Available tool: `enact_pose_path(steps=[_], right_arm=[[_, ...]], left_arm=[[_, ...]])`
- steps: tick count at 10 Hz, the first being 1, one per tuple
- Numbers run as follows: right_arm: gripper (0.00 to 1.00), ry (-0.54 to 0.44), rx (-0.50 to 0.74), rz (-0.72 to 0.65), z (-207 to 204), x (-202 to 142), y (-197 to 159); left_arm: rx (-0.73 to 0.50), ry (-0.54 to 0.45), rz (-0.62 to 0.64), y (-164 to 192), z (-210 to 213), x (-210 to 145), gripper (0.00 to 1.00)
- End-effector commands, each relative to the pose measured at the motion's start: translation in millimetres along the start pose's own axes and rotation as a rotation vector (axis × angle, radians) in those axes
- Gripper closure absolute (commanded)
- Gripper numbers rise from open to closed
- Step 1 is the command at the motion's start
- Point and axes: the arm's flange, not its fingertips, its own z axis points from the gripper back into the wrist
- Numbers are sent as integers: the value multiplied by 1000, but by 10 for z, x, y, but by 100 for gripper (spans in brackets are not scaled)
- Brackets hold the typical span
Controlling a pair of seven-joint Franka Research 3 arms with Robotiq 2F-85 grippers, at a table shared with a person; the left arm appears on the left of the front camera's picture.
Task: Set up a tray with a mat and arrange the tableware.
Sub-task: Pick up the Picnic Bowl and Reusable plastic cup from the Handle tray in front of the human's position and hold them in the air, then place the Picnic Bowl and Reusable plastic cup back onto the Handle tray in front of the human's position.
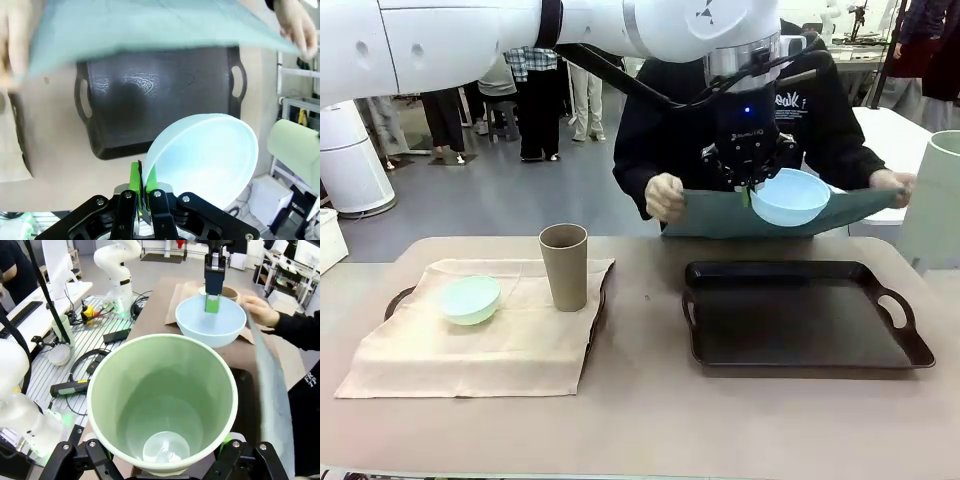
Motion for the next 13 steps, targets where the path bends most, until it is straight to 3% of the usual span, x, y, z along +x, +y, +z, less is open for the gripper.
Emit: enact_pose_path(steps=[1,13], right_arm=[[71,4,-1,19,42,18,-34],[71,4,-1,19,42,18,-34]], left_arm=[[-20,-1,-18,22,42,5,100],[-20,-1,-18,22,42,5,100]])
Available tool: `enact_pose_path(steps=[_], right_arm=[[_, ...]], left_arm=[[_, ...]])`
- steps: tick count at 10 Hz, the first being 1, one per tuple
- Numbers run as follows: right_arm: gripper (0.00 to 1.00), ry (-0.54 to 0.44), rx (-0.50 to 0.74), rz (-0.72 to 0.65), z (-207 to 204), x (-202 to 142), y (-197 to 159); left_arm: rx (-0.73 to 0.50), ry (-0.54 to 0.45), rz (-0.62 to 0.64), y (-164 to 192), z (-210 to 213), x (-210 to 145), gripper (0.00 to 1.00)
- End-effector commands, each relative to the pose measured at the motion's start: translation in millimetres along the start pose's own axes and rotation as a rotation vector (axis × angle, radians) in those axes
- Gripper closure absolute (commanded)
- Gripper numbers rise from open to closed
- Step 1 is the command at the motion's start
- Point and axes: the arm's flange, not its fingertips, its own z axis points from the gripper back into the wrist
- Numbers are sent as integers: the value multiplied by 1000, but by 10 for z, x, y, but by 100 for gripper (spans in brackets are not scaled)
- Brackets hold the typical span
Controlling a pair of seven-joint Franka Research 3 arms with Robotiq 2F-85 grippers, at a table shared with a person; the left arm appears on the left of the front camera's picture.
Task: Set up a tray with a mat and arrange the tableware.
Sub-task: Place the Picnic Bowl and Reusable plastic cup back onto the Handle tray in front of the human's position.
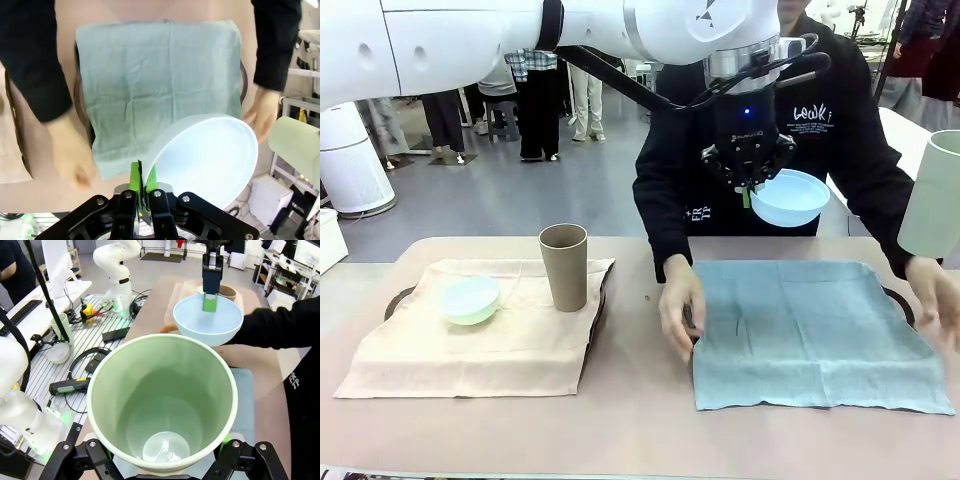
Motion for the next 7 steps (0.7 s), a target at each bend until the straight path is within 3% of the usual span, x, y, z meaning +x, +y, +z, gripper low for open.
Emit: enact_pose_path(steps=[1,7], right_arm=[[71,-2,2,13,0,18,1],[71,-2,2,13,0,18,1]], left_arm=[[-18,1,-17,24,48,-3,100],[-18,1,-17,24,48,-3,100]])
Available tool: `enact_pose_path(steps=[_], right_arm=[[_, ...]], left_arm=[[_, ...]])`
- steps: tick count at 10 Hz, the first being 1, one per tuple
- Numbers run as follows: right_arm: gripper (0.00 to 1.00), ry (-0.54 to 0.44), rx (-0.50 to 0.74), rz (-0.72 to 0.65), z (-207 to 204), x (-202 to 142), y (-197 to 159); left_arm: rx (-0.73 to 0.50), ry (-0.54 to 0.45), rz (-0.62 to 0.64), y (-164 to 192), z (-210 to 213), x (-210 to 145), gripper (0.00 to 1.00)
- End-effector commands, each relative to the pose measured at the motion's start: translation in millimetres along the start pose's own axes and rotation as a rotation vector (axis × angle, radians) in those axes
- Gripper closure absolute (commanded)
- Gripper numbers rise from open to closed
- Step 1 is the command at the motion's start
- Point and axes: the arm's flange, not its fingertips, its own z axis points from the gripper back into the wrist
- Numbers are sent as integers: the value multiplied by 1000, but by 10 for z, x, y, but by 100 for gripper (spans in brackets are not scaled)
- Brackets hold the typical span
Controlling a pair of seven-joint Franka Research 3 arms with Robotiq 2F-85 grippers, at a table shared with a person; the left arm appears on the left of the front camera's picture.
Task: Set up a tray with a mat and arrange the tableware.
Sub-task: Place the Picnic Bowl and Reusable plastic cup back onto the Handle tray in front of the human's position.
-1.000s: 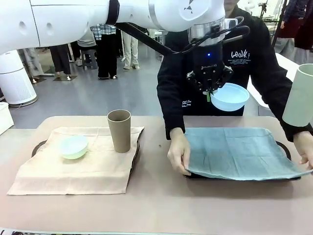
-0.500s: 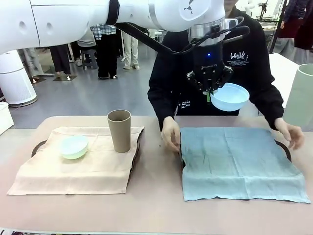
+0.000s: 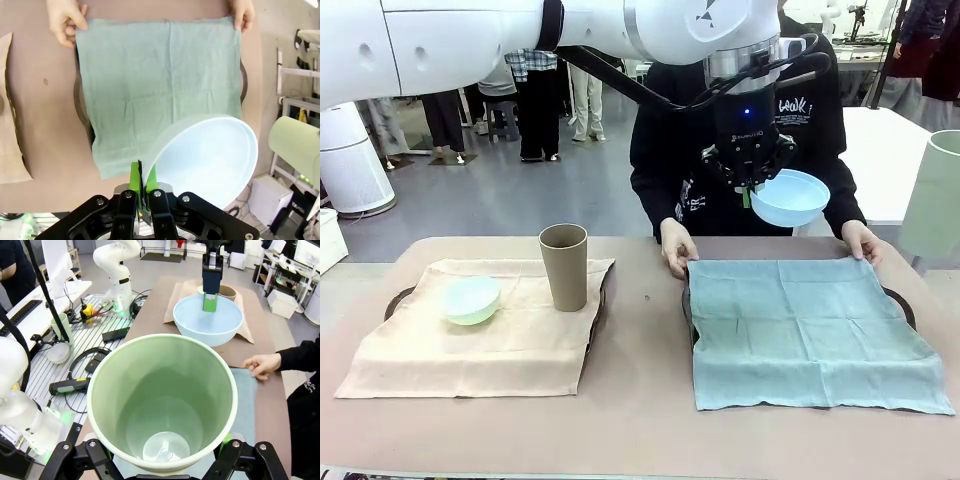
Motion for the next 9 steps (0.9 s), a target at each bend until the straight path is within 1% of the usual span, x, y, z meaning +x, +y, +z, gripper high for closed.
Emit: enact_pose_path(steps=[1,7,8,9], right_arm=[[71,-2,2,13,0,19,0],[71,-2,2,13,0,19,0],[12,0,0,0,1,0,0],[12,-28,86,46,-126,-199,-171]], left_arm=[[-18,1,-17,24,48,-3,100],[-18,1,-17,24,48,-3,100],[0,0,0,0,0,0,96],[34,40,14,82,-239,115,96]])
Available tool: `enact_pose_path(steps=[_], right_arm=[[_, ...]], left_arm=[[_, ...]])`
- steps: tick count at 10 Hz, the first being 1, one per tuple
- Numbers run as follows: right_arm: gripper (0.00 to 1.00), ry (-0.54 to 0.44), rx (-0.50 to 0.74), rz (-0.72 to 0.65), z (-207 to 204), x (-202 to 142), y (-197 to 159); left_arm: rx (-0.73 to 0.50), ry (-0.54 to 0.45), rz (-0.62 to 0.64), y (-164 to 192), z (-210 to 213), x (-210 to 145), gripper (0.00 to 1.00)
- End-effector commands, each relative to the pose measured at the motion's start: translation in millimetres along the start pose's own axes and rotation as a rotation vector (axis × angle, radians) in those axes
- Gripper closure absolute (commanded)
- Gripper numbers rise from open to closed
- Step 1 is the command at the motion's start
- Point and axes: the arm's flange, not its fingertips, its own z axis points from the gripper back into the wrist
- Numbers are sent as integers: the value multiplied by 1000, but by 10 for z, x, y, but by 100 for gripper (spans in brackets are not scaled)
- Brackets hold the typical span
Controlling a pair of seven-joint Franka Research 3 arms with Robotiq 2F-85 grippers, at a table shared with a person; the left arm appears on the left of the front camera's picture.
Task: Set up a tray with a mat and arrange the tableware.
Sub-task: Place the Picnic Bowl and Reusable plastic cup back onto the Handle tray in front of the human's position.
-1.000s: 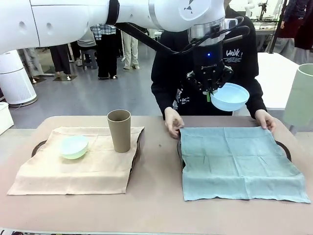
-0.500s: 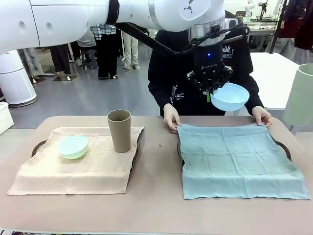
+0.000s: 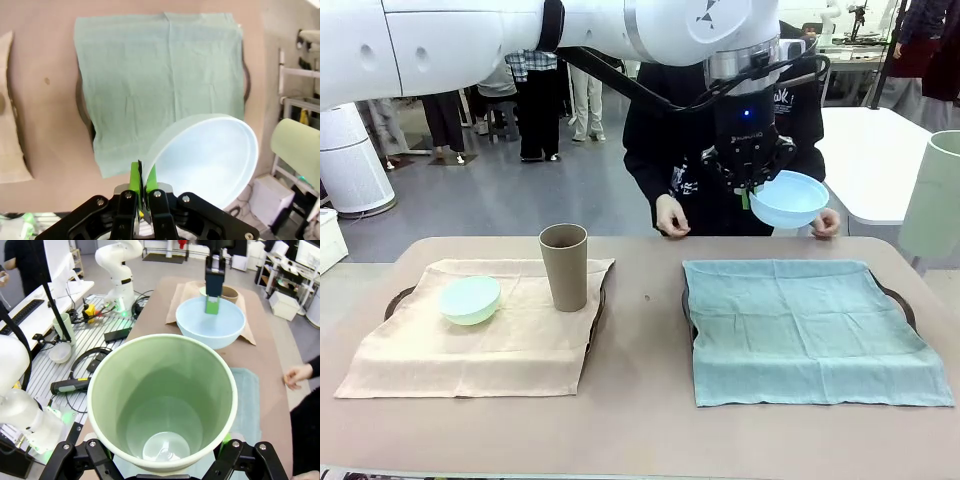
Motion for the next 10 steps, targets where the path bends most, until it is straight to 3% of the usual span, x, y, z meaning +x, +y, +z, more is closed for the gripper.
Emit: enact_pose_path(steps=[1,4,5,7,8,10], right_arm=[[12,-37,95,69,-271,-382,-330],[12,-117,146,189,-756,-741,-623],[12,-69,119,94,-600,-604,-410],[12,-69,119,94,-600,-604,-410],[12,-86,141,125,-774,-785,-519],[12,-105,141,32,-942,-1047,-736]], left_arm=[[40,78,31,148,-445,194,96],[65,185,70,355,-933,234,96],[76,111,56,268,-820,221,96],[76,111,56,268,-820,221,96],[85,145,69,323,-1013,242,96],[94,206,61,349,-1286,314,96]])
